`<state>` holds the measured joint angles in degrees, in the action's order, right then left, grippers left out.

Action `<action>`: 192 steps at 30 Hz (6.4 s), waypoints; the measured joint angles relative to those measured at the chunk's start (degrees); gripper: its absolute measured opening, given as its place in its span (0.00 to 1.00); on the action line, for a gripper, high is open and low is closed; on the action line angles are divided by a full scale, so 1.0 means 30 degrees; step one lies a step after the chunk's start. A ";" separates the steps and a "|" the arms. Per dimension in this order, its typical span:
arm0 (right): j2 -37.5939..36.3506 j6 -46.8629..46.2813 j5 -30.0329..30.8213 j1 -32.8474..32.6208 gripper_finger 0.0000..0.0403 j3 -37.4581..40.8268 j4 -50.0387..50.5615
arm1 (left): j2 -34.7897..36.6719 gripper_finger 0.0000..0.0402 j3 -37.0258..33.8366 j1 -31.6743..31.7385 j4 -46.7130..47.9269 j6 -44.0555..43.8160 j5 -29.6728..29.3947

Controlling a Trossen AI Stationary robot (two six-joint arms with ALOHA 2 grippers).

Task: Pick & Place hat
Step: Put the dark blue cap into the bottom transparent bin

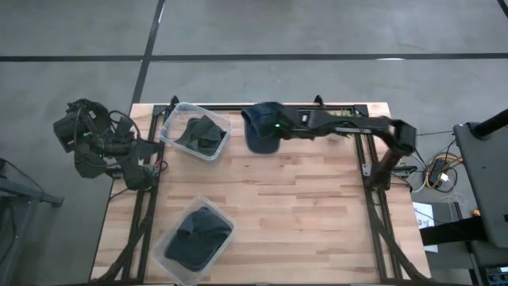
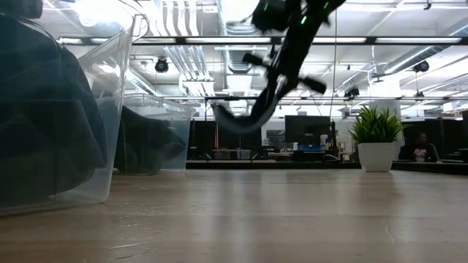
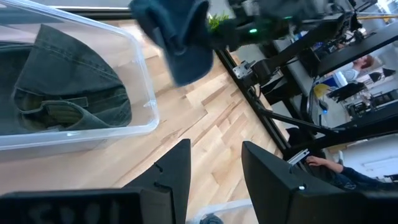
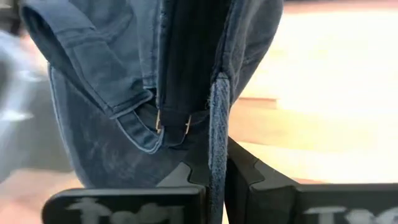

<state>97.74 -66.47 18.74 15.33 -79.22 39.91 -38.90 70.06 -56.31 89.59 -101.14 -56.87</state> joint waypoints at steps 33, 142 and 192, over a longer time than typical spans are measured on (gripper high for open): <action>-0.3436 0.4800 0.8901 -1.0505 0.03 -0.0015 -0.9334 | -0.9371 0.34 0.0058 0.1806 -1.7172 0.7928 -0.3689; -0.2633 0.6232 0.9322 -1.1145 0.08 -0.1596 -0.8133 | -1.1683 0.01 0.1421 1.0151 -1.7248 1.4121 0.0908; -1.7803 0.9716 0.8750 -1.3535 0.30 0.9456 -0.1844 | -0.8752 0.01 0.1392 0.1705 -1.6333 0.6163 0.6800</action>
<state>44.33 -37.32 44.99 -25.28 -50.85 34.37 -65.15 74.24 -51.20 40.59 -82.65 -36.48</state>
